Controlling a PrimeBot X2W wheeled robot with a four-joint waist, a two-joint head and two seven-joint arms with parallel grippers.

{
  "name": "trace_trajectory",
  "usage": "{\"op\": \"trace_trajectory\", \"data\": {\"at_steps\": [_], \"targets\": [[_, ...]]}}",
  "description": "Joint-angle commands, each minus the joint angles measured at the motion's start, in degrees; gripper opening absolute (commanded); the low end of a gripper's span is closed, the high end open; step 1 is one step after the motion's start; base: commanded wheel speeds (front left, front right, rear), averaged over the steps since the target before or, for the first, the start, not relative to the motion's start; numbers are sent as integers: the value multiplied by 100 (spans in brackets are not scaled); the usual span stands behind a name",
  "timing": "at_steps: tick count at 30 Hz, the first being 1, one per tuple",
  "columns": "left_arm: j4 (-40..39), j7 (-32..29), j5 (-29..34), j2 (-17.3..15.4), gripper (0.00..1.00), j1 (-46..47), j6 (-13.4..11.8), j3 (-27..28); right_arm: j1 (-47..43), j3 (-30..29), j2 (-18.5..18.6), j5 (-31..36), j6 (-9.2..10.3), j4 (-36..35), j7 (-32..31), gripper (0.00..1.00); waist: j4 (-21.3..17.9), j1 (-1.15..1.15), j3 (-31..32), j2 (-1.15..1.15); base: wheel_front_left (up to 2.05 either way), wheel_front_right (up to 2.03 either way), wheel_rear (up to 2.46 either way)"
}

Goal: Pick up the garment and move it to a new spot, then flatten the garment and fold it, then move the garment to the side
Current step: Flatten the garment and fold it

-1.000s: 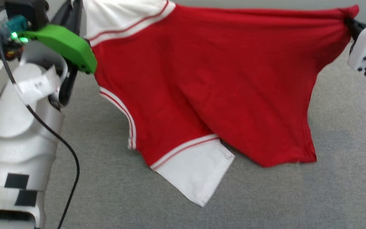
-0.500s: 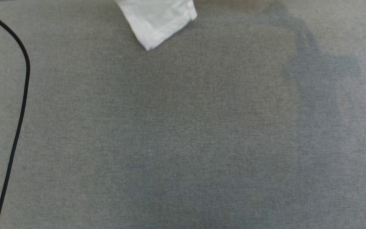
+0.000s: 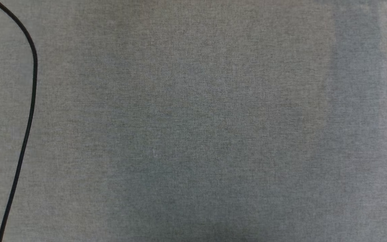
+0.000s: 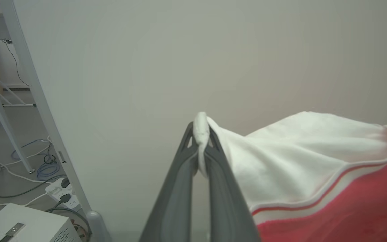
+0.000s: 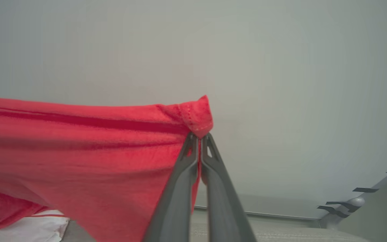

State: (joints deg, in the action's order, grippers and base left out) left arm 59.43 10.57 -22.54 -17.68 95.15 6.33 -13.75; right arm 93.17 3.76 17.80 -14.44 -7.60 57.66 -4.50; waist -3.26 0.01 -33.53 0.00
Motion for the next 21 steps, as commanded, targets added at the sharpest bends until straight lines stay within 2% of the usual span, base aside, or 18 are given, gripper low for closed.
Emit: {"op": "trace_trajectory", "data": {"at_steps": [1,5,8,16,21], "targets": [[118,61,-92,-6,0,-35,20,40,12,39,-21,-32,11,83,40,0,30,-1,-198,0,0,0,0],[448,65,-264,97,0,-277,81,-4,-173,196,-118,-198,11,257,105,0,45,-1,-197,0,0,0,0],[629,70,-533,212,0,-742,109,-67,-642,496,-171,-387,11,367,191,0,67,-1,-13,0,0,0,0],[106,196,-1214,192,0,-2575,114,-741,-2232,1043,-126,-1167,11,284,331,0,145,-1,792,0,0,0,0],[-442,314,-1712,-34,0,-3912,114,-1040,-3440,1390,43,-1699,11,-69,485,0,167,-1,1409,0,0,0,0]]}}
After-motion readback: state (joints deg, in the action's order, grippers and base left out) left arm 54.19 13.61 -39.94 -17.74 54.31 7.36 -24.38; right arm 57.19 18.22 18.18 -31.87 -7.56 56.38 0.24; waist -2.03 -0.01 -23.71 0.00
